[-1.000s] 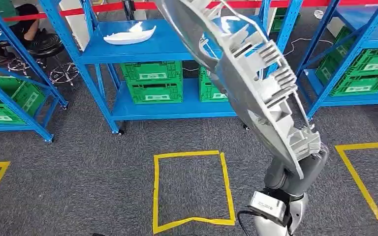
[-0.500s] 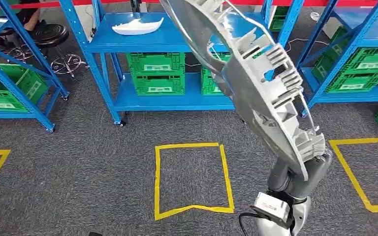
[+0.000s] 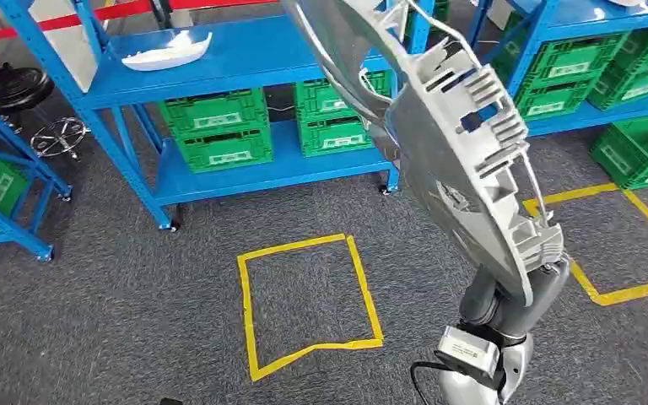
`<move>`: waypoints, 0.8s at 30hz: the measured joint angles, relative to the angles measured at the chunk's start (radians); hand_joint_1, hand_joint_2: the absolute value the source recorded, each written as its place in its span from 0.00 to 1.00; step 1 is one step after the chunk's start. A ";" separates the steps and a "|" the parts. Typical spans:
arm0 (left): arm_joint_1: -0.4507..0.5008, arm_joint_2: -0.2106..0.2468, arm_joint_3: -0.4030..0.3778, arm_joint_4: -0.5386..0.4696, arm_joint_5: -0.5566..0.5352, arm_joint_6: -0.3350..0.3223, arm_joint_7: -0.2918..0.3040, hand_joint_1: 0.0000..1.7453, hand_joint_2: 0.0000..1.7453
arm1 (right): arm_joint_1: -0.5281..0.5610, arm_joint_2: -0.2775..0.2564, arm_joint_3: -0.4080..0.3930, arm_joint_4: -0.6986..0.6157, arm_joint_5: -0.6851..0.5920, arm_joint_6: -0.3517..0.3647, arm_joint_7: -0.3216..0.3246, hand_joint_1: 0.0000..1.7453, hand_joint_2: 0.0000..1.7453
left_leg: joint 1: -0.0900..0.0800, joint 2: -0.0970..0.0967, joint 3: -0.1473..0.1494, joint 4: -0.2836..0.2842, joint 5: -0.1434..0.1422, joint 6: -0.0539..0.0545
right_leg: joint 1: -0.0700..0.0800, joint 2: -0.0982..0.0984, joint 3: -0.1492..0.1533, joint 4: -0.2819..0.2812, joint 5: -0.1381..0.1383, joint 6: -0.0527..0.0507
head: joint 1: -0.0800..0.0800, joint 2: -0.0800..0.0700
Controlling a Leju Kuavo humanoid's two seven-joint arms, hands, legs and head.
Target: Take the parts from the cabinet and place them on the table.
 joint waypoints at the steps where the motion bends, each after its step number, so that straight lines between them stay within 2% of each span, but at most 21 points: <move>1: 0.003 0.000 0.000 0.000 0.009 0.000 -0.005 0.00 0.00 | 0.001 0.000 0.002 0.000 -0.008 0.000 0.000 1.00 0.00 | 0.002 -0.003 -0.032 0.068 -0.023 -0.002 | 0.000 0.014 -0.001 0.000 0.001 -0.001 | 0.000 0.000; 2: 0.005 0.000 0.000 0.000 0.018 -0.001 -0.006 0.00 0.00 | 0.005 0.000 0.003 0.001 -0.014 0.000 0.001 1.00 0.00 | 0.004 -0.003 -0.050 0.103 -0.023 -0.004 | 0.000 0.028 -0.001 0.001 0.002 0.000 | 0.000 0.000; 3: 0.005 0.000 0.001 0.000 0.024 -0.004 -0.006 0.00 0.00 | 0.008 0.000 0.005 0.002 -0.017 0.000 0.001 1.00 0.00 | 0.005 -0.004 -0.045 0.089 0.000 -0.004 | -0.001 0.042 -0.001 0.001 0.002 0.002 | 0.000 0.000; 4: 0.005 0.000 0.003 0.000 0.041 -0.012 -0.004 0.00 0.00 | 0.008 0.001 0.008 0.003 -0.018 0.000 0.000 1.00 0.00 | 0.007 -0.007 -0.022 0.033 0.043 -0.003 | -0.003 0.057 -0.001 0.003 0.003 0.004 | 0.000 0.000; 5: 0.004 -0.001 0.007 0.000 0.058 -0.021 -0.003 0.00 0.00 | 0.008 0.003 0.010 0.004 -0.018 0.000 0.000 1.00 0.00 | 0.009 -0.016 0.018 -0.060 0.098 -0.002 | -0.005 0.072 -0.001 0.005 0.004 0.006 | 0.000 0.000; 6: 0.004 -0.001 0.014 0.000 0.076 -0.025 -0.004 0.00 0.00 | 0.008 0.005 0.013 0.005 -0.018 0.002 0.000 1.00 0.00 | 0.013 -0.046 0.057 -0.150 0.142 0.000 | -0.006 0.085 -0.001 0.006 0.005 0.010 | 0.000 0.000; 7: 0.004 -0.002 0.023 0.000 0.092 -0.031 -0.009 0.00 0.00 | 0.007 0.006 0.016 0.005 -0.021 0.003 0.000 1.00 0.00 | 0.016 -0.097 0.069 -0.180 0.129 0.001 | -0.003 0.093 -0.006 0.008 0.007 0.016 | 0.000 0.000; 9: 0.005 -0.004 0.039 0.001 0.110 -0.043 -0.027 0.00 0.00 | 0.002 0.006 0.021 0.006 -0.031 0.003 0.000 1.00 0.00 | 0.014 -0.087 0.072 -0.194 0.131 0.006 | -0.008 0.117 -0.020 0.010 0.016 0.032 | 0.001 0.000; 11: 0.003 -0.005 0.051 0.000 0.113 -0.053 -0.039 0.00 0.00 | 0.011 0.005 0.021 0.006 -0.042 0.003 0.000 1.00 0.00 | 0.012 -0.066 0.072 -0.196 0.136 0.019 | -0.007 0.142 -0.024 0.002 0.026 0.048 | 0.001 0.000; 12: 0.003 -0.009 0.052 0.001 0.099 -0.054 -0.035 0.00 0.00 | 0.016 0.004 0.021 0.006 -0.042 0.002 0.000 1.00 0.00 | 0.021 -0.049 0.073 -0.203 0.143 0.030 | -0.010 0.126 -0.027 0.008 0.020 0.049 | 0.000 0.000; 13: 0.002 -0.003 0.051 -0.001 0.085 -0.054 -0.030 0.00 0.00 | 0.016 0.003 0.021 0.005 -0.040 0.000 0.000 1.00 0.00 | 0.019 -0.041 0.073 -0.205 0.145 0.037 | -0.002 0.071 -0.041 0.038 -0.004 0.054 | 0.008 0.000; 14: 0.003 -0.002 0.051 -0.001 0.077 -0.054 -0.023 0.00 0.00 | 0.016 0.002 0.021 0.005 -0.036 0.000 0.000 1.00 0.00 | 0.018 -0.028 0.070 -0.205 0.146 0.040 | -0.002 0.039 -0.071 0.100 -0.043 0.058 | 0.017 0.000; 15: 0.005 0.000 0.051 -0.001 0.071 -0.055 -0.015 0.00 0.00 | 0.018 0.002 0.021 0.005 -0.027 0.000 0.000 1.00 0.00 | 0.015 -0.015 0.069 -0.204 0.145 0.041 | -0.003 0.022 -0.106 0.179 -0.083 0.061 | 0.017 0.000; 16: 0.008 0.002 0.051 -0.001 0.066 -0.058 -0.011 0.00 0.00 | 0.024 0.002 0.020 0.005 -0.015 0.000 0.000 1.00 0.00 | 0.014 0.002 0.068 -0.204 0.145 0.042 | -0.005 0.015 -0.145 0.266 -0.118 0.064 | 0.017 0.000; 17: 0.008 0.004 0.051 -0.001 0.062 -0.064 -0.009 0.00 0.00 | 0.031 0.002 0.019 0.005 -0.012 0.000 0.000 1.00 0.00 | 0.014 0.015 0.067 -0.203 0.145 0.042 | -0.006 0.012 -0.165 0.315 -0.130 0.066 | 0.017 0.000; 18: 0.008 0.004 0.051 0.000 0.062 -0.072 -0.010 0.00 0.00 | 0.038 0.002 0.018 0.005 -0.018 0.000 0.000 1.00 0.00 | 0.014 0.028 0.067 -0.203 0.145 0.042 | -0.007 0.010 -0.161 0.313 -0.118 0.067 | 0.018 0.000; 19: 0.007 0.004 0.051 0.000 0.062 -0.077 -0.013 0.00 0.00 | 0.044 0.001 0.018 0.005 -0.023 0.000 0.000 1.00 0.00 | 0.014 0.039 0.067 -0.202 0.144 0.041 | -0.008 0.007 -0.131 0.262 -0.087 0.066 | 0.018 0.000; 20: 0.006 0.004 0.051 0.000 0.061 -0.080 -0.015 0.00 0.00 | 0.046 0.000 0.018 0.003 -0.027 0.000 0.000 1.00 0.00 | 0.014 0.050 0.067 -0.200 0.143 0.040 | -0.008 0.001 -0.084 0.182 -0.050 0.063 | 0.018 0.000; 21: 0.004 0.003 0.051 0.000 0.058 -0.083 -0.013 0.00 0.00 | 0.046 0.000 0.017 0.000 -0.031 0.000 0.001 1.00 0.00 | 0.014 0.061 0.068 -0.198 0.141 0.038 | -0.006 -0.020 -0.028 0.088 -0.016 0.059 | 0.018 0.000; 22: 0.004 0.003 0.051 0.000 0.049 -0.084 -0.003 0.00 0.00 | 0.045 0.000 0.016 -0.003 -0.036 0.000 0.000 1.00 0.00 | 0.010 0.070 0.068 -0.194 0.138 0.033 | 0.000 -0.071 0.013 0.008 -0.019 0.053 | 0.017 0.000; 24: 0.003 0.002 0.050 0.000 0.042 -0.085 0.020 0.00 0.00 | 0.046 -0.001 0.015 -0.007 -0.044 0.000 0.000 1.00 0.00 | 0.005 0.081 0.070 -0.194 0.134 0.020 | 0.003 -0.049 0.010 0.006 -0.014 0.040 | 0.016 0.000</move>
